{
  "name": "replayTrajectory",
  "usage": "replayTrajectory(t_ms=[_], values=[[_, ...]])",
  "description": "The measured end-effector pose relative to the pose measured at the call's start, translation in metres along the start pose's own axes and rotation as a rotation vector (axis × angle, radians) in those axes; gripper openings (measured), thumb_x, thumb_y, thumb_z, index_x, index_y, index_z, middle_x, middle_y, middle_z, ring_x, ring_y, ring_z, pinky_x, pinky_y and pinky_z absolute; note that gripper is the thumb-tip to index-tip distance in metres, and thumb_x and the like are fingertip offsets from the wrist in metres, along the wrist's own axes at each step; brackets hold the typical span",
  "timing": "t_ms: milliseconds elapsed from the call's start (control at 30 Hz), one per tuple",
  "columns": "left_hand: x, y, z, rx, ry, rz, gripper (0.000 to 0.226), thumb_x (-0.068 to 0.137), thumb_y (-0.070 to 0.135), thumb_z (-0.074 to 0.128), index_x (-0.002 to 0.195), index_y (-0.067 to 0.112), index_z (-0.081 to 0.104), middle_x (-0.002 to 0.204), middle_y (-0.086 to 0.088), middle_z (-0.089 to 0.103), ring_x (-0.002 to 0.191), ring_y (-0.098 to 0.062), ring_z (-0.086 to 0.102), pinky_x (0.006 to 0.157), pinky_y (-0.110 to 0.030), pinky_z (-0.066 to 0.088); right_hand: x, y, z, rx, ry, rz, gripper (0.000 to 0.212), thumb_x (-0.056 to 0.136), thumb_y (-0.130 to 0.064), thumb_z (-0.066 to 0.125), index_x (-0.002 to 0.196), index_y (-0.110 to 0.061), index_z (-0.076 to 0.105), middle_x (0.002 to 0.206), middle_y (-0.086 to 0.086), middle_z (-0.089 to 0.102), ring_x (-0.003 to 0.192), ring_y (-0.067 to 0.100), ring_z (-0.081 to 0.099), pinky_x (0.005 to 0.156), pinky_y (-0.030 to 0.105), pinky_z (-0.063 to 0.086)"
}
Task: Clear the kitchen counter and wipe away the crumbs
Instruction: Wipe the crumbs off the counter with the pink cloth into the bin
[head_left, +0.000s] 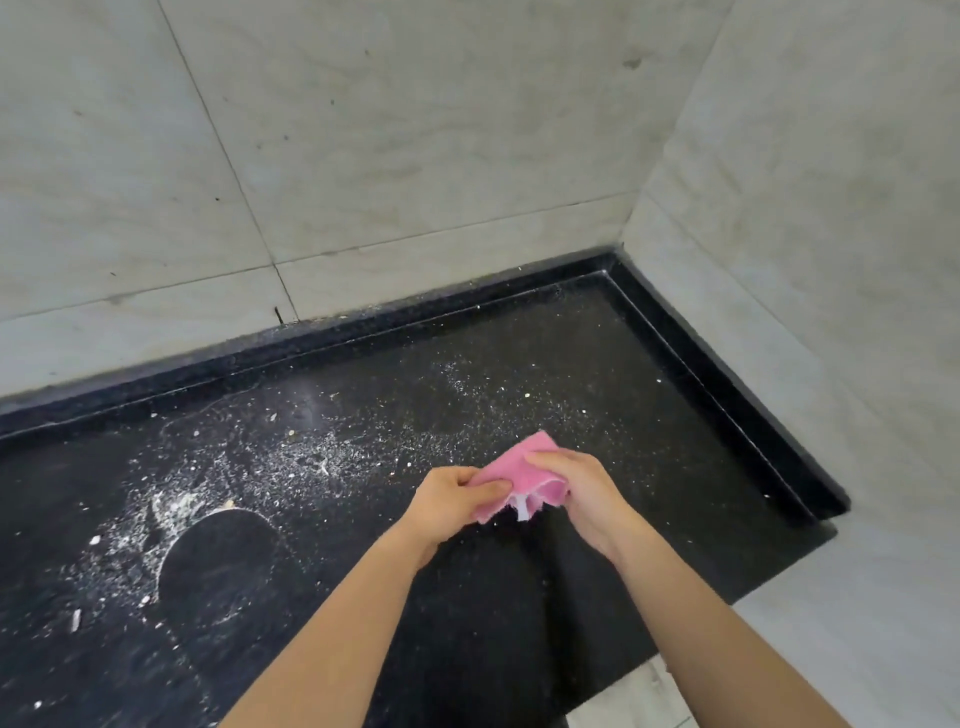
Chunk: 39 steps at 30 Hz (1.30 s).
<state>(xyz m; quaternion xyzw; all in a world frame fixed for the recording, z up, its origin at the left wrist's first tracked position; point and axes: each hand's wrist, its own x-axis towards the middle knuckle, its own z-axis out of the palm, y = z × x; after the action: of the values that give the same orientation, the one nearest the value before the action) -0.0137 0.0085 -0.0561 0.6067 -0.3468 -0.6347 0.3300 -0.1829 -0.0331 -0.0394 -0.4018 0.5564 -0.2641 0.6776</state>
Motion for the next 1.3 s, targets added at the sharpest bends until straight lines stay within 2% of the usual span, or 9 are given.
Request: replayTrajectory(t_ms=[167, 300, 433, 667, 833, 933, 1067, 1200, 1300], values=[[0.049, 0.02, 0.055, -0.287, 0.079, -0.076, 0.01, 0.085, 0.018, 0.068, 0.09, 0.009, 0.07, 0.067, 0.005, 0.063, 0.059, -0.003, 0.055, 0.066, -0.017, 0.052, 0.052, -0.016, -0.033, 0.242, -0.08, 0.126, 0.029, 0.089, -0.018, 0.058, 0.114, -0.003, 0.057, 0.091, 0.013, 0.064, 0.087, 0.026, 0.061, 0.082, 0.036, 0.045], [0.08, 0.023, 0.068, 0.075, 0.461, 0.017, 0.024, 0.088, 0.021, 0.063, 0.111, 0.017, 0.066, 0.1, 0.004, 0.067, 0.087, -0.007, 0.06, 0.073, -0.011, 0.044, 0.105, -0.048, -0.085, -0.28, 0.107, -0.018, 0.032, 0.092, -0.022, 0.059, 0.121, -0.012, 0.054, 0.11, 0.006, 0.064, 0.1, 0.02, 0.063, 0.088, 0.036, 0.052], [0.093, 0.01, 0.041, 0.521, 0.838, 0.033, 0.038, 0.094, 0.018, 0.05, 0.131, 0.008, 0.051, 0.138, -0.009, 0.047, 0.13, -0.025, 0.039, 0.107, -0.034, 0.031, 0.163, -0.089, -0.164, -0.866, 0.409, -0.157, 0.03, 0.085, -0.022, 0.067, 0.107, -0.007, 0.053, 0.102, 0.009, 0.063, 0.088, 0.026, 0.062, 0.075, 0.034, 0.048], [0.115, -0.011, -0.003, 0.914, 0.782, -0.241, 0.057, 0.1, 0.034, 0.024, 0.149, 0.007, 0.012, 0.159, -0.011, 0.003, 0.146, -0.025, -0.004, 0.118, -0.041, 0.001, 0.195, -0.075, -0.229, -1.97, 0.251, -0.227, 0.055, 0.089, -0.01, 0.056, 0.139, -0.005, 0.033, 0.131, 0.012, 0.042, 0.108, 0.027, 0.054, 0.078, 0.033, 0.05], [0.128, -0.013, 0.0, 1.01, 0.77, -0.318, 0.061, 0.1, 0.036, 0.02, 0.149, 0.001, 0.007, 0.158, -0.017, 0.001, 0.146, -0.029, 0.0, 0.118, -0.04, -0.001, 0.177, -0.045, -0.198, -1.44, 0.443, -0.235, 0.057, 0.09, -0.014, 0.056, 0.142, -0.003, 0.034, 0.126, 0.016, 0.045, 0.101, 0.028, 0.057, 0.075, 0.03, 0.049], [0.127, -0.01, 0.003, 1.031, 0.735, -0.361, 0.062, 0.1, 0.036, 0.017, 0.148, 0.0, 0.002, 0.157, -0.018, -0.004, 0.146, -0.03, -0.003, 0.119, -0.04, -0.002, 0.156, -0.029, -0.164, -1.243, 0.148, -0.339, 0.052, 0.092, -0.01, 0.052, 0.142, -0.01, 0.039, 0.12, 0.004, 0.046, 0.09, 0.018, 0.06, 0.081, 0.024, 0.048], [0.125, -0.002, 0.007, 1.025, 0.686, -0.416, 0.061, 0.1, 0.036, 0.014, 0.148, 0.001, -0.004, 0.157, -0.017, -0.01, 0.145, -0.029, -0.006, 0.119, -0.039, -0.003, 0.16, -0.049, -0.147, -0.817, -0.107, -0.19, 0.034, 0.092, -0.003, 0.049, 0.121, -0.015, 0.061, 0.098, -0.012, 0.048, 0.082, 0.008, 0.059, 0.066, 0.005, 0.044], [0.128, 0.003, 0.007, 1.018, 0.682, -0.462, 0.06, 0.1, 0.034, 0.012, 0.147, 0.002, -0.008, 0.156, -0.017, -0.014, 0.145, -0.03, -0.01, 0.119, -0.039, -0.003, 0.215, -0.109, -0.171, -1.068, 0.223, -0.317, 0.025, 0.092, -0.013, 0.05, 0.113, -0.012, 0.064, 0.103, 0.008, 0.057, 0.079, 0.016, 0.06, 0.068, 0.023, 0.044], [0.133, 0.003, 0.007, 0.994, 0.688, -0.477, 0.059, 0.1, 0.032, 0.011, 0.147, 0.002, -0.011, 0.156, -0.017, -0.017, 0.145, -0.029, -0.013, 0.119, -0.039, -0.003, 0.255, -0.136, -0.19, -1.444, 0.304, -0.143, 0.047, 0.092, -0.015, 0.054, 0.138, -0.016, 0.044, 0.116, 0.015, 0.058, 0.095, 0.031, 0.063, 0.083, 0.037, 0.05]])
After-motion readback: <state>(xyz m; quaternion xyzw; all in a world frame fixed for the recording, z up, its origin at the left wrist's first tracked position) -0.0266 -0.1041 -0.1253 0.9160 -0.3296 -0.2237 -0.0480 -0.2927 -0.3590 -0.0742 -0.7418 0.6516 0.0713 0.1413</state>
